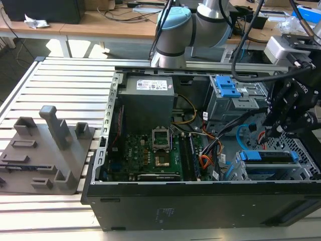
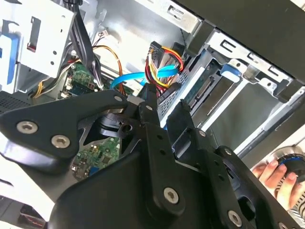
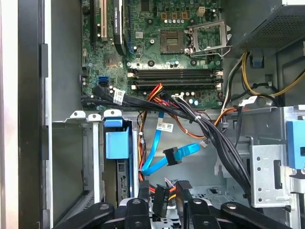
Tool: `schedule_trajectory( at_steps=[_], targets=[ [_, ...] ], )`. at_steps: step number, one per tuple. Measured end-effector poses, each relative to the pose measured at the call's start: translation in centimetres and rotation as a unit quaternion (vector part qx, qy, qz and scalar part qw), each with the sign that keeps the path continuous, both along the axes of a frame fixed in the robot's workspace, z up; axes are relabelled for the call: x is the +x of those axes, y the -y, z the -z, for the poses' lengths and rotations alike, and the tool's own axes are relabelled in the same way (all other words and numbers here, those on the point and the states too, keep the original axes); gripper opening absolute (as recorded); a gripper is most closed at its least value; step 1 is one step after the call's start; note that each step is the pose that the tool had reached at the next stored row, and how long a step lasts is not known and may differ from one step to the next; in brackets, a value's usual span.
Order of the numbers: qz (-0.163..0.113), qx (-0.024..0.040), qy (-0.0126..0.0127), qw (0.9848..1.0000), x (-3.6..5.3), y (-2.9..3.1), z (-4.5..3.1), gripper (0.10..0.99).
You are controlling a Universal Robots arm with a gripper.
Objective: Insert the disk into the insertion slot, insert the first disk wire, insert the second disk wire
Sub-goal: 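Insert the first disk wire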
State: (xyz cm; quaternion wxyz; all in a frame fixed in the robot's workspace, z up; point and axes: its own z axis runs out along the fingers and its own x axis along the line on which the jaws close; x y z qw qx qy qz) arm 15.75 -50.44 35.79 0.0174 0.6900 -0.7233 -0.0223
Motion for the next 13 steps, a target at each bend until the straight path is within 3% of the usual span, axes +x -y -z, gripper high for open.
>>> schedule_trajectory(
  at_steps=[5,11,12,13],
  targets=[
    [0.0,-0.0092,0.0,1.0,0.15,0.0,0.32,0.361],
    [0.0,-0.0103,0.0,0.9999,0.15,0.0,0.31,0.361],
    [0.0,-0.0104,0.0,0.9999,0.16,0.0,0.32,0.349],
    [0.0,-0.0105,0.0,0.9999,0.15,0.0,0.32,0.282]
  ],
)
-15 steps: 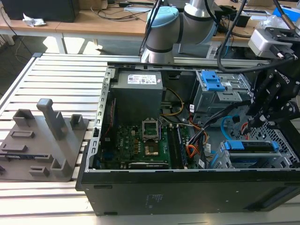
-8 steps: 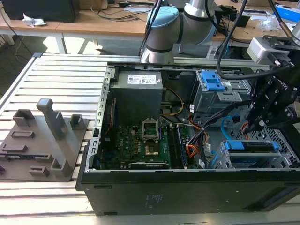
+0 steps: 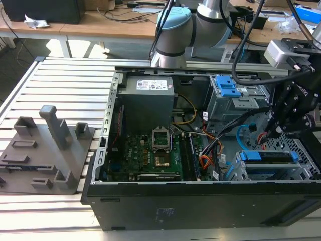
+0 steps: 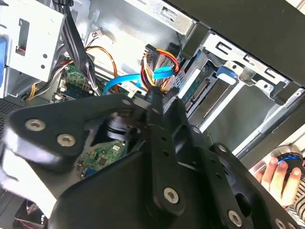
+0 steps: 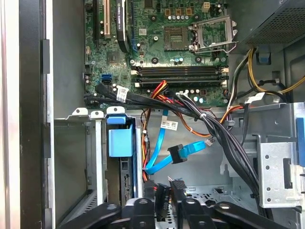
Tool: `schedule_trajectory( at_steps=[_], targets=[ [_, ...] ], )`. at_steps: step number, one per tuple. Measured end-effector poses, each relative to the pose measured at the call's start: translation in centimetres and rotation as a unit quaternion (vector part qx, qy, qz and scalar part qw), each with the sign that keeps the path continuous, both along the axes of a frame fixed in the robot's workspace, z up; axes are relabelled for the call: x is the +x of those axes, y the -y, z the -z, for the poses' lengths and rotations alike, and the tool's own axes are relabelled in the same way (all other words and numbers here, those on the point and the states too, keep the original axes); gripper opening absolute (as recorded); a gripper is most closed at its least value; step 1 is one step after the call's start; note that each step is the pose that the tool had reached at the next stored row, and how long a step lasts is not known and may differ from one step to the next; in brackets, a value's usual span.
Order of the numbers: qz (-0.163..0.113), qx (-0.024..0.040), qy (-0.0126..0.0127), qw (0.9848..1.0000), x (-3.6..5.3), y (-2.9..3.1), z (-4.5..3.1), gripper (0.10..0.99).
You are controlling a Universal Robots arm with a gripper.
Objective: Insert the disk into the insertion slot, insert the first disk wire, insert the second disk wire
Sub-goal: 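Insert the first disk wire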
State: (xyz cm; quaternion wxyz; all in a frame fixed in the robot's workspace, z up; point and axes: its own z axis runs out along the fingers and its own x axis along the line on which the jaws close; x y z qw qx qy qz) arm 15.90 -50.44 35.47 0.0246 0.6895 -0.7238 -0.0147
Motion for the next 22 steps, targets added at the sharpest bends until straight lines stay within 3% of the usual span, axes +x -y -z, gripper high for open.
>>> schedule_trajectory(
  at_steps=[2,11,13,16,22],
  targets=[
    [0.0,-0.0004,0.0,1.0,0.0,0.0,0.0,0.173],
    [0.0,-0.0017,0.0,1.0,0.0,0.05,0.0,0.173],
    [0.0,-0.0017,0.0,1.0,0.01,0.35,0.0,0.173],
    [0.0,-0.0017,0.0,1.0,0.0,1.38,0.01,0.173],
    [0.0,-0.0017,0.0,1.0,0.16,2.27,0.57,0.173]
  ],
)
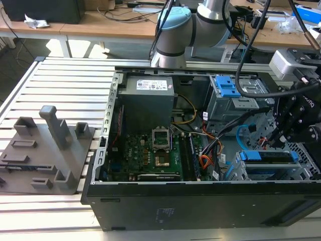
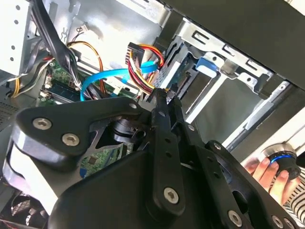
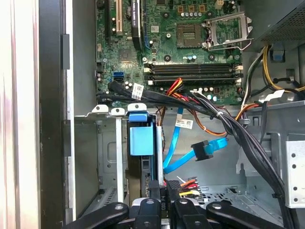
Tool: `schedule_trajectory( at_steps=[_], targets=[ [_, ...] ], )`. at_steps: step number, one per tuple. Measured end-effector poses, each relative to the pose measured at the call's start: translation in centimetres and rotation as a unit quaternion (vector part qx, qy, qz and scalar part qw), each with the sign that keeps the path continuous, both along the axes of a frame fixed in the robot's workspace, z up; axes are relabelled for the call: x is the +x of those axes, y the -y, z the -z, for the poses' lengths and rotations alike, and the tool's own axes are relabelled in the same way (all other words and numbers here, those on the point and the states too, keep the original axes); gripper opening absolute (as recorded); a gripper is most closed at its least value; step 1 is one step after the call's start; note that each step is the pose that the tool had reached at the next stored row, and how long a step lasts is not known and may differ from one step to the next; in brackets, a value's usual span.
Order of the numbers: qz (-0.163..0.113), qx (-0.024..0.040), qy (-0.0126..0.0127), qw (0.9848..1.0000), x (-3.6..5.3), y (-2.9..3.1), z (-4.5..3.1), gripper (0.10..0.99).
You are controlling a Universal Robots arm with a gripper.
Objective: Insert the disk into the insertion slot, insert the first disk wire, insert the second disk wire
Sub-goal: 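Insert the first disk wire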
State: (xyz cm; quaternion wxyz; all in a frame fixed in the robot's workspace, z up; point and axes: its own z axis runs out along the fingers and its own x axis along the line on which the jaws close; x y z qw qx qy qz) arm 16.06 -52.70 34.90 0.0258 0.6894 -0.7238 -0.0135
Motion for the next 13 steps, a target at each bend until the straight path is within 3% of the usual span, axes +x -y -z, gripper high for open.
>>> schedule_trajectory(
  at_steps=[2,13],
  targets=[
    [0.0,0.0001,0.0,1.0,0.06,0.45,0.15,0.173],
    [0.0,-0.0001,0.0,1.0,0.43,0.68,0.81,0.173]
  ],
)
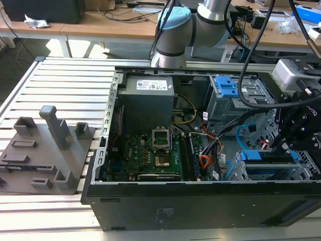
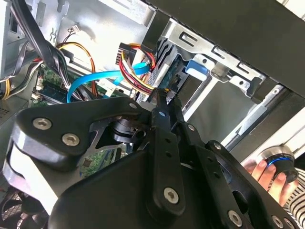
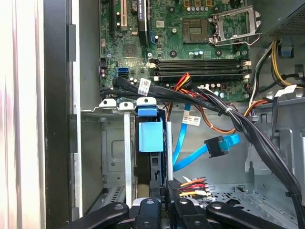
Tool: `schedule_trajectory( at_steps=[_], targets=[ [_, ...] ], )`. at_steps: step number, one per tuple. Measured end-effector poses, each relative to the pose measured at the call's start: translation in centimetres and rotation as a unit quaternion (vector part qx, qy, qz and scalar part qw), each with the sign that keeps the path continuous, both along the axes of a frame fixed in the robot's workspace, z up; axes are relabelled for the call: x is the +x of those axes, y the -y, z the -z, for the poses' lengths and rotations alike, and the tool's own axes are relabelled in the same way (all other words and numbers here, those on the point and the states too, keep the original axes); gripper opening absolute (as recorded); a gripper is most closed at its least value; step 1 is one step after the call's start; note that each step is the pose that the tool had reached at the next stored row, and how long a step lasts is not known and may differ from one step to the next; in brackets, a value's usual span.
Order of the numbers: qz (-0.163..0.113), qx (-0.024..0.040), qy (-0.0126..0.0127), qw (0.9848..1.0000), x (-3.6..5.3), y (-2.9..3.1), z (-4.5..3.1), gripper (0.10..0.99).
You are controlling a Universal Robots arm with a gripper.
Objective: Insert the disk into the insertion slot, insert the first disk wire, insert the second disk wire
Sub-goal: 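Insert the first disk wire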
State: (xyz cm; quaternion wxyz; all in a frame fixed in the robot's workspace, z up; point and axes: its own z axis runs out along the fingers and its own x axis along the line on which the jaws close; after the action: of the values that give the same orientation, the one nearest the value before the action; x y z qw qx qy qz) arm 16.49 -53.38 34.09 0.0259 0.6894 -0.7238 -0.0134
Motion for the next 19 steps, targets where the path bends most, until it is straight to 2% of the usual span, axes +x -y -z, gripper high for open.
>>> schedule_trajectory(
  at_steps=[12,19],
  targets=[
    [0.0,0.0001,0.0001,1.0,0.43,0.13,0.22,0.173],
    [0.0,0.0016,0.0,1.0,0.43,0.45,0.44,0.173]
  ],
)
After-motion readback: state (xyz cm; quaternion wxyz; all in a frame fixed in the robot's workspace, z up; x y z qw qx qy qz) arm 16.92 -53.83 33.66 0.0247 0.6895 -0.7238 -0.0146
